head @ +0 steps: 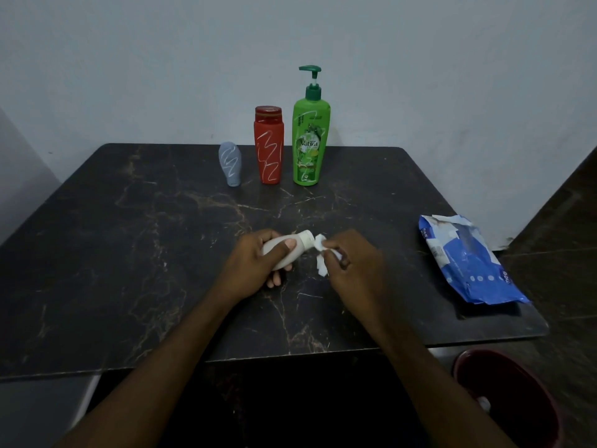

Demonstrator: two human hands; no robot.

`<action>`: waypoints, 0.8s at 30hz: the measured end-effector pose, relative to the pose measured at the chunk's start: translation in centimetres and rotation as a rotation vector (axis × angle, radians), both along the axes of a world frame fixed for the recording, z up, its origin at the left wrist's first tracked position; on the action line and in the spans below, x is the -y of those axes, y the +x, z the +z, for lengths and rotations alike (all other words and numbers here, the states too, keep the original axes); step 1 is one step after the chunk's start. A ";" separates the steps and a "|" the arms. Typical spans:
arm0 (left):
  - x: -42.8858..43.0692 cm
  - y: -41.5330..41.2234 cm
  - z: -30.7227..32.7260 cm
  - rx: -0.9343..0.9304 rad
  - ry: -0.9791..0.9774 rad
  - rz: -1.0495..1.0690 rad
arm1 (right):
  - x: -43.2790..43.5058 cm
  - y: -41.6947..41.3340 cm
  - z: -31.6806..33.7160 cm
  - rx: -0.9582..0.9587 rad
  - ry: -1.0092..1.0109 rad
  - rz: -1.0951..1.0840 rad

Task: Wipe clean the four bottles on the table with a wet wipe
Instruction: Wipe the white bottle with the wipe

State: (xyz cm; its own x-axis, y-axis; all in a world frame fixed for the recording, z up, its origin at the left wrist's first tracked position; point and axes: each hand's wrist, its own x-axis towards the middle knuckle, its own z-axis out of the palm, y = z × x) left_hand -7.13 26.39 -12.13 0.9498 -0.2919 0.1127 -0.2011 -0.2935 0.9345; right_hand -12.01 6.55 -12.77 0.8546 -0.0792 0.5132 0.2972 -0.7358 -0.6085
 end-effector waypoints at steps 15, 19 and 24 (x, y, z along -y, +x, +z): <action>-0.7 -0.1 0.3 0.014 -0.077 -0.190 | 0.9 2.1 0.5 -0.314 0.779 0.240; -1.2 0.1 0.2 0.015 -0.042 -0.250 | 2.2 3.8 1.5 -0.477 0.831 0.616; -1.4 0.3 -0.1 0.032 -0.035 -0.269 | 2.7 5.1 2.7 -0.536 0.563 0.761</action>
